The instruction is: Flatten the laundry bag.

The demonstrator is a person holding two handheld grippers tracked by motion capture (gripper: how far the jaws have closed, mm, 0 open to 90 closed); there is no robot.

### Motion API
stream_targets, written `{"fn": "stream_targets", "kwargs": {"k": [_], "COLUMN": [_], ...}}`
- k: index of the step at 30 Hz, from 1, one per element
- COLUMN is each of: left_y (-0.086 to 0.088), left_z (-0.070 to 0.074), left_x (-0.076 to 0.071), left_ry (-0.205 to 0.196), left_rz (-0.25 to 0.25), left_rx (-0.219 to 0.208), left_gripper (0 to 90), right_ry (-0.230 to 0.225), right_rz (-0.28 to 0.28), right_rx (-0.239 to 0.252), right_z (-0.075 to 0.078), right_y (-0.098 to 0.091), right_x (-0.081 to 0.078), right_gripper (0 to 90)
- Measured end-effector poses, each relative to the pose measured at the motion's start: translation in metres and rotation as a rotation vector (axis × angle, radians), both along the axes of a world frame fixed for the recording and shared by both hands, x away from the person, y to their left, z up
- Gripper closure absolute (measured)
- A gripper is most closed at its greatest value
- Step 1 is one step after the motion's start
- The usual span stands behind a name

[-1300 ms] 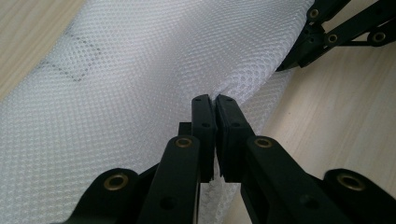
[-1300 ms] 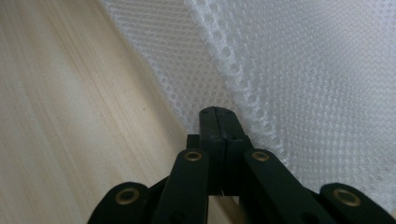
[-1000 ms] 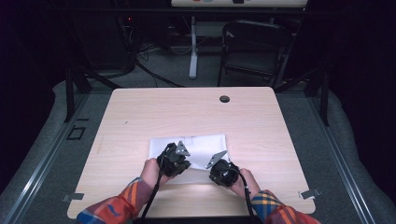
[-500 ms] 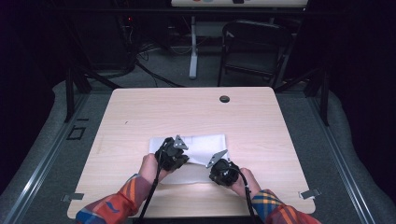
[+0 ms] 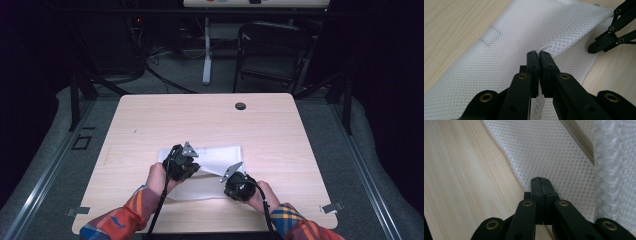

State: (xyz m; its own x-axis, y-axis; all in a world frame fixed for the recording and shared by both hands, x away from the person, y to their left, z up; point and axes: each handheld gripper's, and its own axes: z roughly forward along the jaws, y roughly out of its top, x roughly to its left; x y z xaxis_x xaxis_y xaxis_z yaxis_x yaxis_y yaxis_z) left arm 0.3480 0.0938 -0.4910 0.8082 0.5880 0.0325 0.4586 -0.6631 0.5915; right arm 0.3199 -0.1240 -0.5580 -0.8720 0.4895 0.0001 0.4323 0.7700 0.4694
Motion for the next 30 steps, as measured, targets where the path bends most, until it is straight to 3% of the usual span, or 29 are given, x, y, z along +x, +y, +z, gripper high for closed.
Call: {"fn": "stream_targets", "kwargs": {"k": [12, 30], "left_y": [0.006, 0.01], "left_z": [0.015, 0.025], "left_x": [0.009, 0.028], "left_ry": [-0.039, -0.059], "left_rz": [0.036, 0.073], "left_rx": [-0.026, -0.047], "left_gripper": [86.9, 87.1], "right_ry": [0.01, 0.012], "right_rz": [0.011, 0.008], "right_rx": [-0.008, -0.009], "right_z": [0.001, 0.001], "right_y": [0.0, -0.001], "right_x": [-0.003, -0.005], "right_gripper": [90.0, 90.0]}}
